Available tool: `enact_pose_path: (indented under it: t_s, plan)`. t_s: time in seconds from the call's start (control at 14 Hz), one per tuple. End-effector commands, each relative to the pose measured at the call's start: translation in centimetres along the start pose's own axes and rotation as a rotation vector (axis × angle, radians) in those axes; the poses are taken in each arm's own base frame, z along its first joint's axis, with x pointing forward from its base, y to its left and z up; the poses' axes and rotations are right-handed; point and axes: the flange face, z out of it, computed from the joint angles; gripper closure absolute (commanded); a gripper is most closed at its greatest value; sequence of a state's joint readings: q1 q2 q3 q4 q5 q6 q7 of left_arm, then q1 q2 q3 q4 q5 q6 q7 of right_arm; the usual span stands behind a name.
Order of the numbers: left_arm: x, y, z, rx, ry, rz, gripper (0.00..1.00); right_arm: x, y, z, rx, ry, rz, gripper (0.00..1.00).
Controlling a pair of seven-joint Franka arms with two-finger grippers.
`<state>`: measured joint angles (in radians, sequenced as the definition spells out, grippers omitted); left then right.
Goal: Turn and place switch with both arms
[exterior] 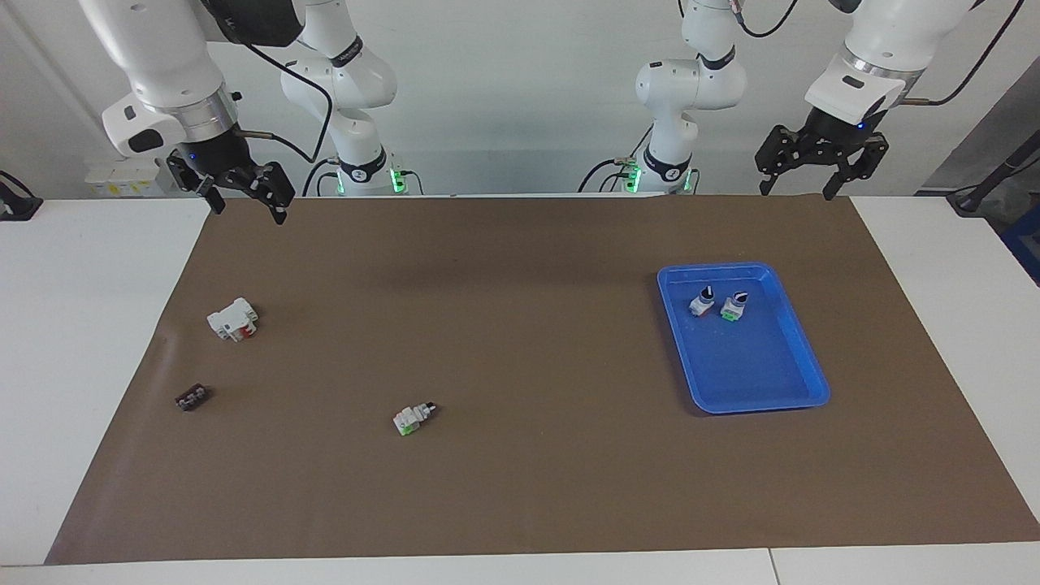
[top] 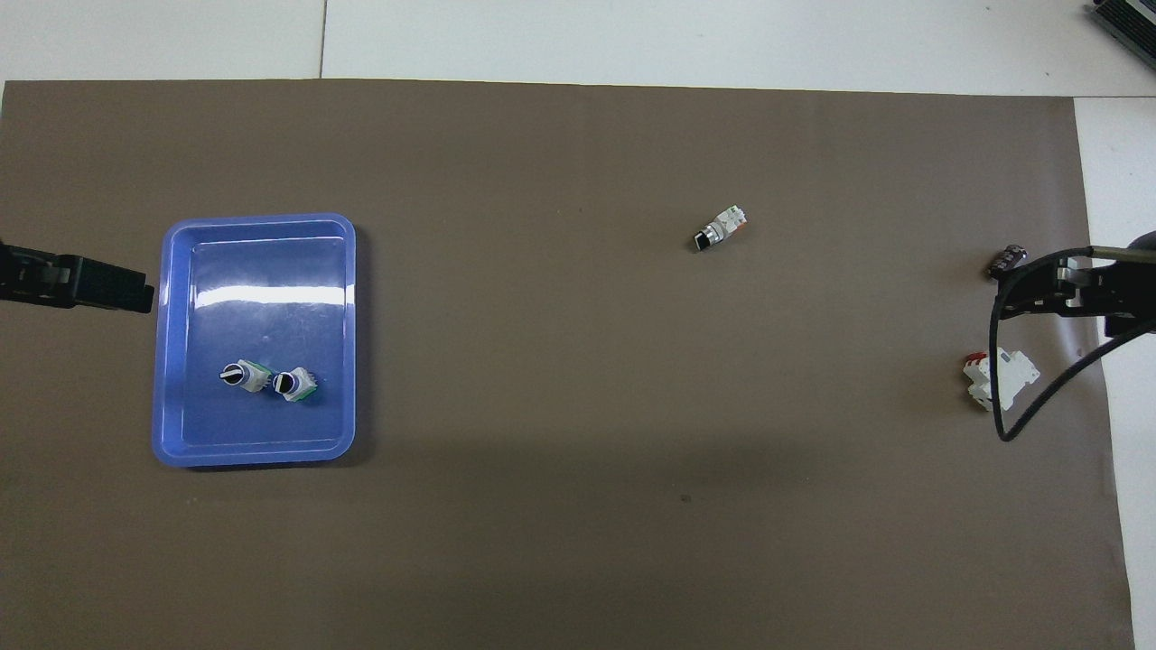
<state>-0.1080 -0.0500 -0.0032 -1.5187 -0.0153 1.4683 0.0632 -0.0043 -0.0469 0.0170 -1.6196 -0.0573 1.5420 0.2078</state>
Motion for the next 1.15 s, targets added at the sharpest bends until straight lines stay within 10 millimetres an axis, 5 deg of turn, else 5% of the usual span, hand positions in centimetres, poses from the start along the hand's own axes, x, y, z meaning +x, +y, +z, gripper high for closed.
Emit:
enact_pose_path:
  t_s: [0.0,1.07]
  plan:
    - [-1.0,-1.0,-0.3,0.012,-0.03,-0.001,0.0,-0.7,0.2,-0.1,0.013,-0.007,-0.021,0.0]
    - [-1.5,-2.3,0.5,0.013,-0.019,-0.035,0.0,-0.7,0.2,-0.1,0.013,-0.007,-0.021,0.0]
